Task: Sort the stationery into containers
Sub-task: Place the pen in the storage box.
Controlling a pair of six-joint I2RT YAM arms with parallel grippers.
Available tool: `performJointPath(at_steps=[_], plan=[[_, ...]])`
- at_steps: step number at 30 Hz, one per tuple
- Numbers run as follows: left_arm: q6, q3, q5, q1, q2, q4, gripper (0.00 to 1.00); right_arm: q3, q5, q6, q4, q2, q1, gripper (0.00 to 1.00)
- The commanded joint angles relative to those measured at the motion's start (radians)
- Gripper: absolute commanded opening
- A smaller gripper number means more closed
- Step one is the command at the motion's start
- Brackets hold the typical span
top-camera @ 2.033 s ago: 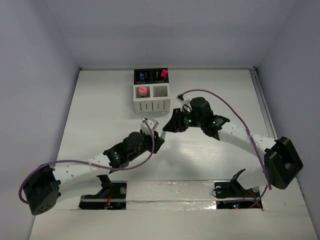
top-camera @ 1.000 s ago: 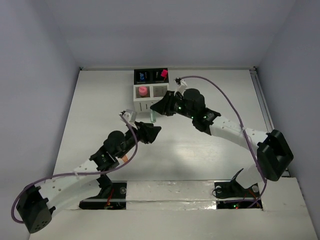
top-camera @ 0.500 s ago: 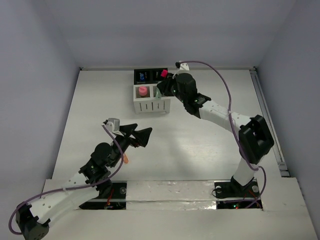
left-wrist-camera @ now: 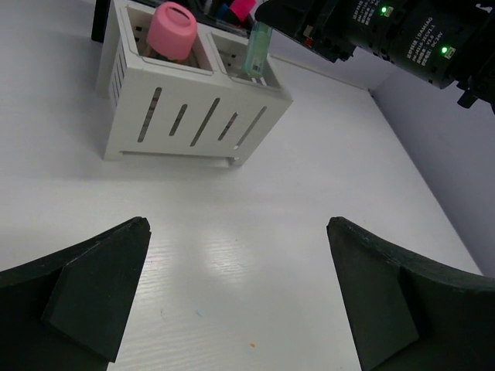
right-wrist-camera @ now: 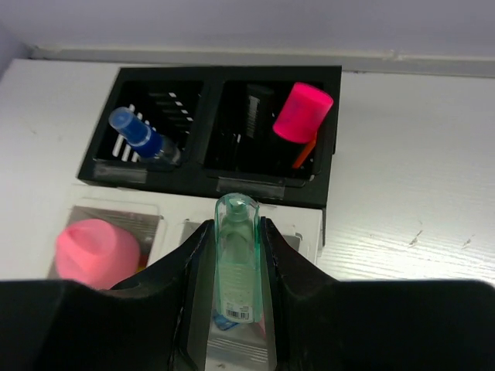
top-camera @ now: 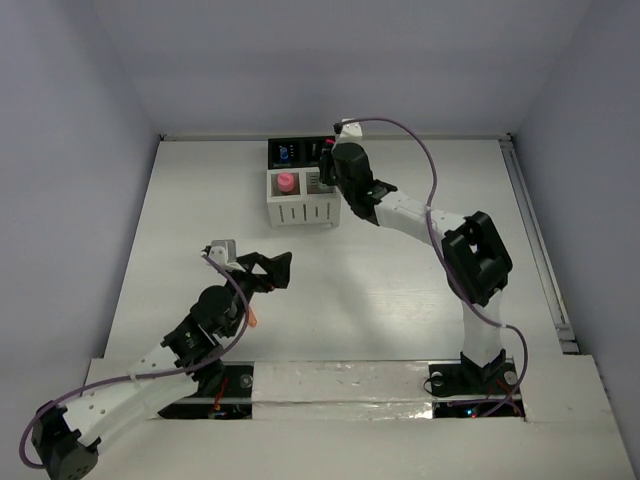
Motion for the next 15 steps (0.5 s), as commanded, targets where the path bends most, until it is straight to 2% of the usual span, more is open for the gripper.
performJointPath(at_steps=[1, 3, 5, 6, 7, 10, 13, 15], plan=[[0.002, 0.006, -0.011, 0.006, 0.042, 0.048, 0.99, 0.061, 0.052, -0.050, 0.052, 0.020, -0.003, 0.00], [0.002, 0.009, -0.002, 0.006, 0.059, 0.062, 0.99, 0.043, 0.039, -0.040, 0.057, 0.015, -0.003, 0.02], [0.004, 0.012, 0.000, 0.006, 0.076, 0.067, 0.99, -0.006, 0.005, -0.038, 0.077, -0.015, -0.003, 0.16], [0.004, 0.012, 0.000, 0.006, 0.082, 0.070, 0.99, -0.017, -0.004, -0.032, 0.087, -0.025, -0.003, 0.25], [0.002, 0.012, 0.002, 0.006, 0.085, 0.076, 0.99, -0.025, -0.027, -0.029, 0.081, -0.034, -0.003, 0.44], [-0.001, 0.012, 0.011, 0.006, 0.094, 0.085, 0.99, -0.017, -0.047, -0.018, 0.023, -0.064, -0.003, 0.67], [-0.013, 0.023, 0.021, 0.006, 0.100, 0.082, 0.99, -0.034, -0.086, -0.007, -0.017, -0.115, -0.003, 0.74], [-0.022, 0.032, 0.023, 0.006, 0.097, 0.078, 0.99, -0.069, -0.116, 0.008, -0.011, -0.150, -0.003, 0.74]])
